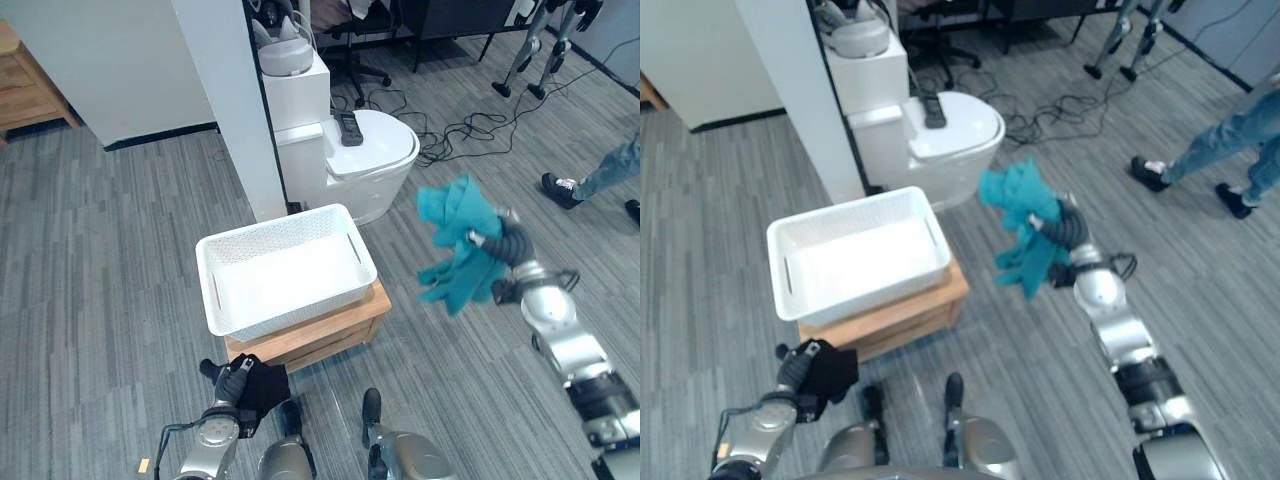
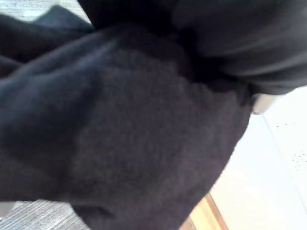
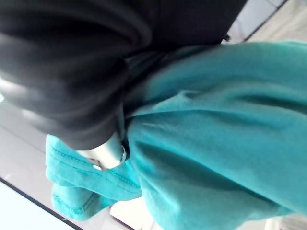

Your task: Tidy up the quilt and then pick up the clothes from the bed and put them into the laundry hamper.

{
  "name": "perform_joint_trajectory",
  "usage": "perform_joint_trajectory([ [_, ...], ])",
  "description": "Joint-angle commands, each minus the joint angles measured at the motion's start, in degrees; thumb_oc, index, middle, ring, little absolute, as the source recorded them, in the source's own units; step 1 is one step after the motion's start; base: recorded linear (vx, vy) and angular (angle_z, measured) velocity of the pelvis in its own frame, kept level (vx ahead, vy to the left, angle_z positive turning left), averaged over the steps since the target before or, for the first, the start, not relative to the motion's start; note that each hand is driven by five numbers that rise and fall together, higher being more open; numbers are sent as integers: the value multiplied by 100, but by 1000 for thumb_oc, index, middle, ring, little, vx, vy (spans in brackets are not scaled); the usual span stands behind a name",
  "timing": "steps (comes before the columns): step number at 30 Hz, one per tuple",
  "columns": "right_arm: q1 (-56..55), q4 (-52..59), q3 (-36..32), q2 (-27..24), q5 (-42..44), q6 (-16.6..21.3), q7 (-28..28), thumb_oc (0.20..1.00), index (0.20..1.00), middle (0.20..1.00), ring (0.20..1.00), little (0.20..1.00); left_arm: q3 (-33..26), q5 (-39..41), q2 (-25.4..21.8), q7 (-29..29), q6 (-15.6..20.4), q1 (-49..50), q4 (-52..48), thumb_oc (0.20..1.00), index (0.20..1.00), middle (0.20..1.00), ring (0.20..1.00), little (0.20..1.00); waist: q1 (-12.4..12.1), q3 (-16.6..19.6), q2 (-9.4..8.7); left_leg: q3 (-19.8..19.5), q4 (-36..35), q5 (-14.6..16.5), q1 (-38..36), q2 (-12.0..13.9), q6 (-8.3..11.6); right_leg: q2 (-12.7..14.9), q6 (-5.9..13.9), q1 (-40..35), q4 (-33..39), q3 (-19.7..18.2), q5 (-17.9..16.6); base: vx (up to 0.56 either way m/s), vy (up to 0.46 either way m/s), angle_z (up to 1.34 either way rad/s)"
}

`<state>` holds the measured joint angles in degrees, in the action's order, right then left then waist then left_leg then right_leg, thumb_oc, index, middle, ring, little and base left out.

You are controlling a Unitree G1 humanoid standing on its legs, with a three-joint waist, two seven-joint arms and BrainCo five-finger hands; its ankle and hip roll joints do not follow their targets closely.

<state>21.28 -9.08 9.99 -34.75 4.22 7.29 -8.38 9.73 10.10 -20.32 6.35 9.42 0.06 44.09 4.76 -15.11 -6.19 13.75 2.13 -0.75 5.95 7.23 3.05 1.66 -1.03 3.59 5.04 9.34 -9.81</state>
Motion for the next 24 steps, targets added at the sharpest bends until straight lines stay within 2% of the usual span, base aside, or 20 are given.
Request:
perform_joint_trajectory([
  [1,421,103,-52,-182,-270,315,-191,200,200,200,200,200,10,-16,-435,-23,243,29,-329,200,200,200,200,200,24,254,-136,143,-9,504,-661,-115,11,671,887,-671,-201,32,1141,130,100,17],
  [2,534,153,-47,-184,-288,312,-200,200,200,200,200,200,-37,53,-485,-58,219,65,-352,200,200,200,200,200,-10,284,-167,172,-97,483,-722,-119,-25,701,918,-601,-461,54,1120,97,107,10],
  [3,926,181,43,-223,-373,277,-220,200,200,200,200,200,-83,130,-548,-73,205,92,-387,200,200,200,200,200,-66,226,-183,163,-233,486,-863,-112,-77,732,1125,-330,-1139,30,1024,42,69,0],
  [4,939,174,48,-221,-373,279,-222,200,200,200,200,200,-89,130,-549,-74,205,88,-387,200,200,200,200,200,-65,238,-185,169,-240,467,-842,-114,-78,733,1122,-303,-1139,24,1011,5,75,3],
  [5,1205,192,141,-226,-391,265,-261,200,200,200,200,200,-95,145,-568,-51,212,67,-355,200,200,200,200,200,-79,157,-165,136,-304,461,-920,-81,-100,742,1276,-91,-1537,-63,942,19,48,13],
  [7,1574,212,123,-291,-372,277,-384,200,200,200,200,200,-116,118,-651,-24,217,46,-315,200,200,200,200,200,-114,154,-170,109,-429,475,-1002,-65,-96,757,1267,100,-1643,-179,974,48,29,18],
  [8,1769,212,177,-367,-356,270,-397,200,200,200,200,200,-132,119,-693,-52,222,45,-279,200,200,200,200,200,-145,183,-185,82,-498,493,-1045,-74,-71,814,1217,90,-1402,-148,1031,146,-31,35],
  [9,2051,261,246,-578,-274,248,-431,200,200,200,200,200,-119,163,-785,-32,238,14,-122,200,200,200,200,200,-111,151,-250,-90,-489,532,-1120,-121,-44,855,1097,-48,-800,-322,1081,137,-33,42],
  [10,2052,263,241,-578,-274,246,-430,200,200,200,200,200,-118,164,-788,-33,239,7,-120,200,200,200,200,200,-109,152,-256,-94,-486,518,-1105,-124,-44,857,1093,-48,-777,-318,1058,180,-57,52],
  [11,2397,325,330,-599,-187,237,-417,200,200,200,200,200,-236,251,-830,-72,196,103,-70,200,200,200,200,200,-214,256,-337,-99,-493,566,-1180,-183,-22,891,1088,-244,-306,-358,938,73,-35,44],
  [12,2407,316,340,-597,-185,240,-419,200,200,200,200,200,-242,252,-828,-73,196,106,-71,200,200,200,200,200,-211,256,-335,-96,-499,564,-1186,-183,-22,890,1088,-256,-284,-358,925,161,-83,43],
  [13,2718,283,433,-653,-96,269,-409,200,200,200,200,200,-331,285,-769,-49,197,231,-66,200,200,200,200,200,-264,381,-327,-24,-584,562,-1250,-139,0,875,1101,-361,-66,-345,766,83,-50,33],
  [16,2943,241,571,-701,-54,284,-366,200,200,200,200,200,-378,269,-738,-38,227,344,-156,200,200,200,200,200,-307,460,-315,32,-666,531,-1280,-79,37,840,1111,-384,-4,-314,771,92,-57,10],
  [18,3007,202,741,-645,14,295,-276,200,200,200,200,200,-353,452,-736,-109,338,519,-737,200,200,200,200,200,-398,438,-310,-27,-709,452,-1244,-28,89,809,1075,-382,-4,-275,799,90,-70,-17],
  [20,2975,231,779,-588,10,283,-258,200,200,200,200,200,-383,540,-723,-137,325,578,-905,200,200,200,200,200,-403,428,-297,-60,-713,439,-1220,-23,98,804,1072,-379,-4,-252,809,41,-42,-5],
  [21,2816,301,856,-323,-19,251,-182,200,200,200,200,200,-471,738,-731,-148,368,628,-1338,200,200,200,200,200,-469,374,-239,-98,-713,405,-1163,-7,122,803,1059,-378,-4,-188,839,26,-36,4],
  [22,2808,309,854,-317,-22,246,-181,200,200,200,200,200,-477,738,-735,-148,360,641,-1351,200,200,200,200,200,-462,379,-242,-102,-713,405,-1161,-6,123,802,1058,-379,-4,-183,840,22,-45,0],
  [24,2551,338,938,65,-102,229,-95,200,200,200,200,200,-552,826,-798,-153,419,637,-1845,200,200,200,200,200,-521,299,-182,-150,-713,376,-1097,9,131,794,1045,-359,-4,-137,853,-4,-45,8],
])
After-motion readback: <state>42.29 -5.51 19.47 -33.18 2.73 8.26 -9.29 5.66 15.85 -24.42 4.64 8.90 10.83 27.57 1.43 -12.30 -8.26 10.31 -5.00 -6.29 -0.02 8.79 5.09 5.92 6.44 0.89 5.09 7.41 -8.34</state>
